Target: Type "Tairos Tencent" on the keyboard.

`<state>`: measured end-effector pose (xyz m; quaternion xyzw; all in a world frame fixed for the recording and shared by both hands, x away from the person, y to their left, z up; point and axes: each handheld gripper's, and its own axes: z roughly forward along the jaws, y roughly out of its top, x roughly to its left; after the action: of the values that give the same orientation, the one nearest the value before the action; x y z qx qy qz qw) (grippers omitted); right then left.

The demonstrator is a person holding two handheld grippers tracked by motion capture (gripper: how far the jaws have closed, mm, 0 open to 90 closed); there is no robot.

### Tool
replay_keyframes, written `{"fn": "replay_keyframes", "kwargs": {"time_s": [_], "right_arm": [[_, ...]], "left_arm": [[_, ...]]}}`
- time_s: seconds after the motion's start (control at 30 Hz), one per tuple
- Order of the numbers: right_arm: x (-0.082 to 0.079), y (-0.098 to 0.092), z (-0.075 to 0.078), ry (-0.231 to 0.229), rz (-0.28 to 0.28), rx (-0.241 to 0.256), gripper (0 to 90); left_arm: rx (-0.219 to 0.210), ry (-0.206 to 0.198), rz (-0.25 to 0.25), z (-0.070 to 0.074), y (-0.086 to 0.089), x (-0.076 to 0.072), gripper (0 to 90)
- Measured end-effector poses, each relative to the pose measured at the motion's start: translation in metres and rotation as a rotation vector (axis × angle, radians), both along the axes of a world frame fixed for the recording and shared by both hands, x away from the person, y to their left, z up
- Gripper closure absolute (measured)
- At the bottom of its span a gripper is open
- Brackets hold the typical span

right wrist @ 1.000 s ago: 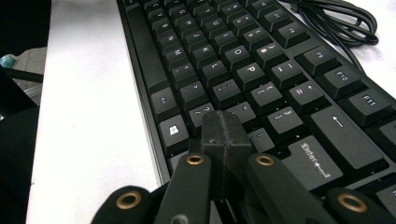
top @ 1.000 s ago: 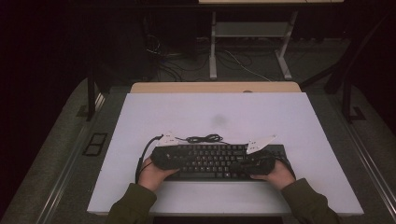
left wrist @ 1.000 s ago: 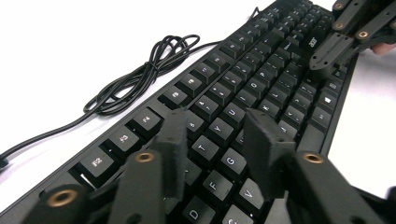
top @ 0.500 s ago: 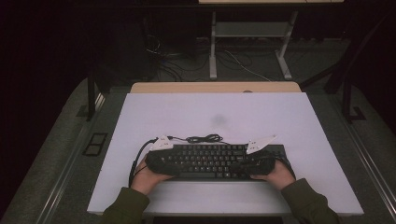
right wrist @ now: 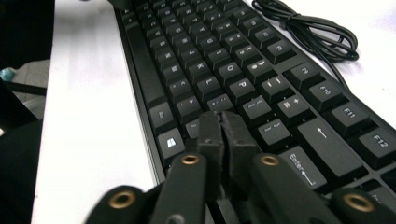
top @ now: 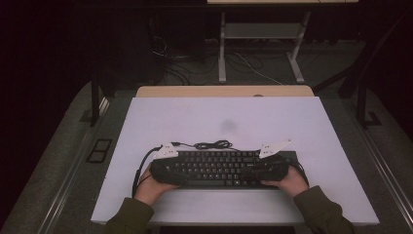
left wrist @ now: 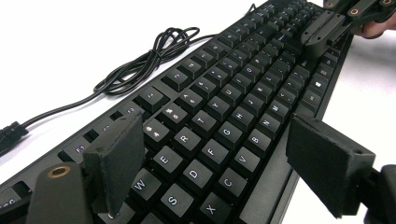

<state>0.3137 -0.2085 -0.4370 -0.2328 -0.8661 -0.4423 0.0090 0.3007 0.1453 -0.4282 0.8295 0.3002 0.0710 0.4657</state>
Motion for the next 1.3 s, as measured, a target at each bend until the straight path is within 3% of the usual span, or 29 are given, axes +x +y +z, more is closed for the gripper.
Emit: {"fn": "replay_keyframes", "kwargs": {"time_s": [0.4, 0.67, 1.3], "right_arm": [[0.007, 0.008, 0.006, 0.017, -0.054, 0.067, 51.8], [0.011, 0.017, 0.007, 0.013, -0.063, 0.094, 36.7], [0.027, 0.037, 0.011, -0.019, -0.084, 0.149, 29.2]], "left_arm": [[-0.001, 0.003, 0.017, -0.001, 0.002, -0.004, 18.7], [0.007, 0.007, 0.023, -0.003, 0.003, -0.006, 19.3], [-0.003, -0.011, 0.060, -0.003, 0.009, -0.002, 27.3]]}}
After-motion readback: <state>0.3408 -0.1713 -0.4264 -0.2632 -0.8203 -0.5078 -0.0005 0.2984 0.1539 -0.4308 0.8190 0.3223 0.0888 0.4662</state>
